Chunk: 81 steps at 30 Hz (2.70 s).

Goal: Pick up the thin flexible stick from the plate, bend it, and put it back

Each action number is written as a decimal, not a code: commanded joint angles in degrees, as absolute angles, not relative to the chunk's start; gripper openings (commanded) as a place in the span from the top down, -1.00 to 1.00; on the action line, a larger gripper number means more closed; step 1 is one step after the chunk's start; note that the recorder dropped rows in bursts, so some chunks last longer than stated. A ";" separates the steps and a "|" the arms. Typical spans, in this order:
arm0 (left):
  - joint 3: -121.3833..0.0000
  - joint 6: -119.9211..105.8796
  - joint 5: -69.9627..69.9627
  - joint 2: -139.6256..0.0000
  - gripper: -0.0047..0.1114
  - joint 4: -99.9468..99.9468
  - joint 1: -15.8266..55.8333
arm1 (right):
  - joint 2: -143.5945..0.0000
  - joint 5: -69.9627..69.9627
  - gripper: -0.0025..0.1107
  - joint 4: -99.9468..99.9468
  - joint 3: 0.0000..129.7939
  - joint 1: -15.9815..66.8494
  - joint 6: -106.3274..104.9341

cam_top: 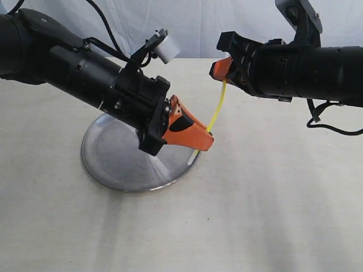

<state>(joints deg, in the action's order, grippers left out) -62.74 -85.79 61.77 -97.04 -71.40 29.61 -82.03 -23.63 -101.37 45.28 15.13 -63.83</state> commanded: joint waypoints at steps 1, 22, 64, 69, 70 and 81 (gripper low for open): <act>-62.68 -87.37 60.08 -95.14 0.92 -75.37 29.83 | -83.27 -25.25 0.97 -99.95 45.28 15.42 -64.90; -62.68 -93.61 58.77 -95.01 0.92 -78.40 29.83 | -83.71 -30.22 0.97 -94.05 45.28 15.42 -64.58; -62.68 -92.96 55.24 -95.01 0.92 -75.30 27.86 | -88.44 -44.69 0.97 -89.07 45.28 15.42 -63.51; -62.68 -92.21 55.26 -95.01 0.92 -75.30 26.15 | -88.44 -44.69 0.97 -86.84 45.28 15.42 -61.93; -62.68 -92.21 55.26 -95.01 0.92 -75.30 25.87 | -88.44 -44.69 0.97 -86.84 45.28 15.42 -61.93; -62.68 -91.57 53.72 -95.01 0.92 -74.82 25.17 | -88.44 -47.20 0.97 -88.37 45.28 15.42 -61.94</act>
<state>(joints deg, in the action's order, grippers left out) -62.14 -92.69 60.33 -94.99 -73.24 25.80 -88.87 -41.65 -87.45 45.40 14.81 -61.74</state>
